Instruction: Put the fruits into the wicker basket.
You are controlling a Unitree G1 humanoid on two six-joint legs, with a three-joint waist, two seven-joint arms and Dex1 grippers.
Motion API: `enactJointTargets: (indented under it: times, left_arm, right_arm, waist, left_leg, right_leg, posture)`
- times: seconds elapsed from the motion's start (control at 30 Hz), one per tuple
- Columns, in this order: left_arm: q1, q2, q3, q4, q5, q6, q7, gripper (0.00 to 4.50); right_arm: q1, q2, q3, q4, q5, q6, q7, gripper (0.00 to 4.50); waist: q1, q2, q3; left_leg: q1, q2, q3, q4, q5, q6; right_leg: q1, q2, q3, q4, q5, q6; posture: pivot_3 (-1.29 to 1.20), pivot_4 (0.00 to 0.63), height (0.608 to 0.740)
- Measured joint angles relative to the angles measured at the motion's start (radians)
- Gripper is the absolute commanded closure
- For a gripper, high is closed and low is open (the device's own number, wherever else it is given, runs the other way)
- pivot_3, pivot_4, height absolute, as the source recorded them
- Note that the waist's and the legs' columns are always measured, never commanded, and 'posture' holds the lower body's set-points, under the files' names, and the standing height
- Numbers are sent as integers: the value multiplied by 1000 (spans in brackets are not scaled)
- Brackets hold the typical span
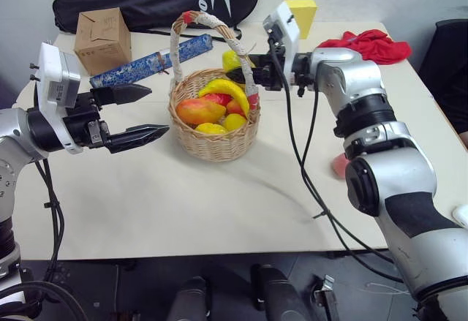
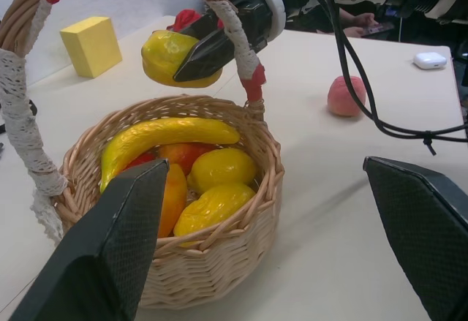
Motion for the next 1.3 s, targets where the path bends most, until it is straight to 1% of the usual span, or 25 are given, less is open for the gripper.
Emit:
enactJointTargets:
  times: [0.13, 0.17, 0.3, 0.4, 0.5, 0.57, 0.63, 0.67, 0.7, 0.77, 0.83, 0.93, 1.0, 1.07, 1.17, 1.3]
  left_arm:
    - [13, 0, 7, -18, 0, -10, 14, 0]
    - [19, 0, 7, -24, 0, -12, 16, 0]
    - [19, -12, 2, -25, 0, -20, 25, 0]
    - [-17, -40, -37, -23, 0, -26, 31, 0]
    - [-64, -62, -81, -23, -4, -24, 30, 0]
    - [-96, -79, -117, -24, -17, -15, 26, 0]
    - [-108, -91, -148, -27, -23, -13, 12, 0]
    - [-112, -100, -164, -25, -23, -13, 7, 0]
    - [-113, -107, -173, -24, -22, -13, 5, 0]
    - [-130, -137, -199, -22, -22, -14, 7, 0]
    - [-133, -148, -213, -18, -20, -16, 6, 0]
    - [-135, -152, -228, -10, -18, -16, -8, 0]
    - [-136, -157, -240, -5, -19, -16, -19, 0]
    - [-142, -165, -244, 8, -18, -18, -26, 0]
    - [-166, -197, -264, 16, -17, -25, -28, 0]
    - [-177, -214, -281, 16, -17, -26, -31, 0]
  right_arm:
    - [-10, 6, 2, 68, -29, -24, 10, 220]
    - [-12, 6, 2, 72, -32, -32, 10, 49]
    - [-12, -21, -36, 70, -28, -45, -3, 49]
    - [-1, -116, -78, 5, -14, -41, -26, 49]
    - [70, -260, -103, -175, -15, -26, -19, 49]
    - [208, -374, -106, -386, -12, 44, 7, 49]
    - [392, -486, -128, -583, 3, 136, 20, 49]
    - [501, -524, -165, -681, 19, 209, 7, 49]
    - [586, -536, -202, -752, 35, 273, -13, 49]
    - [769, -542, -308, -940, 77, 407, -83, 49]
    - [898, -543, -398, -1070, 100, 497, -147, 49]
    - [1008, -543, -512, -1205, 130, 582, -219, 49]
    - [1094, -529, -619, -1288, 172, 675, -264, 49]
    - [1140, -473, -694, -1338, 214, 755, -304, 49]
    - [1159, -385, -714, -1357, 258, 814, -366, 49]
    - [1195, -286, -689, -1359, 282, 811, -447, 49]
  waist:
    - [1, 0, 0]
    - [1, 0, 0]
    - [1, 0, 0]
    - [12, 0, 0]
    - [29, 0, 0]
    - [39, -1, 0]
    - [47, -1, 0]
    - [50, -1, 0]
    - [52, -1, 0]
    - [49, 0, 0]
    - [44, 0, 0]
    - [35, 0, 0]
    - [34, 0, 0]
    - [31, -1, 0]
    - [29, -1, 0]
    - [33, -1, -1]
  left_leg:
    - [0, 0, 0, 2, 0, 0]
    - [0, 0, 0, 2, 0, 0]
    - [0, 0, -1, 2, 1, -1]
    - [-1, -1, -2, 3, 1, -1]
    - [0, -2, -2, 3, 0, 1]
    - [-1, -2, -4, 3, -1, 2]
    - [-1, -2, -3, 3, -2, 3]
    - [-1, -2, -2, 4, -2, 4]
    - [-1, -2, 0, 4, -2, 4]
    - [0, -1, 4, 4, -2, 4]
    - [2, 0, 6, 5, -1, 5]
    - [10, -2, 9, 5, -1, 10]
    - [19, -1, 7, 3, -1, 10]
    - [28, 0, 6, 3, -2, 10]
    - [31, 0, 8, 2, -3, 10]
    - [29, -1, 7, 1, -3, 10]
  right_leg:
    - [0, 0, 0, 3, 0, 0]
    - [0, 0, 0, 3, 0, 0]
    - [0, 0, 0, 5, 0, 0]
    - [0, -1, -1, 5, 0, 0]
    - [2, -1, -2, 2, 0, 0]
    - [3, -1, -3, 0, 0, 0]
    - [4, -1, -2, -1, 0, 1]
    - [4, -1, -2, -2, 0, 1]
    - [3, 0, -1, -2, 1, 1]
    - [2, 2, 1, 1, 1, 3]
    - [2, 3, 2, 4, 2, 3]
    - [5, 3, 3, 6, 2, 4]
    - [16, 4, 4, 4, 2, 3]
    - [25, 4, 5, 2, 2, 3]
    - [27, 4, 6, 2, 2, 3]
    - [26, 4, 7, 2, 2, 2]
  posture:
    - [0, 150, 740]
    - [0, 150, 740]
    - [0, 150, 740]
    - [0, 150, 740]
    - [0, 150, 740]
    - [0, 150, 740]
    - [0, 150, 740]
    - [0, 150, 740]
    - [0, 150, 740]
    - [0, 150, 740]
    - [0, 150, 740]
    - [0, 150, 740]
    - [0, 150, 740]
    - [0, 150, 740]
    - [0, 150, 740]
    - [0, 150, 740]
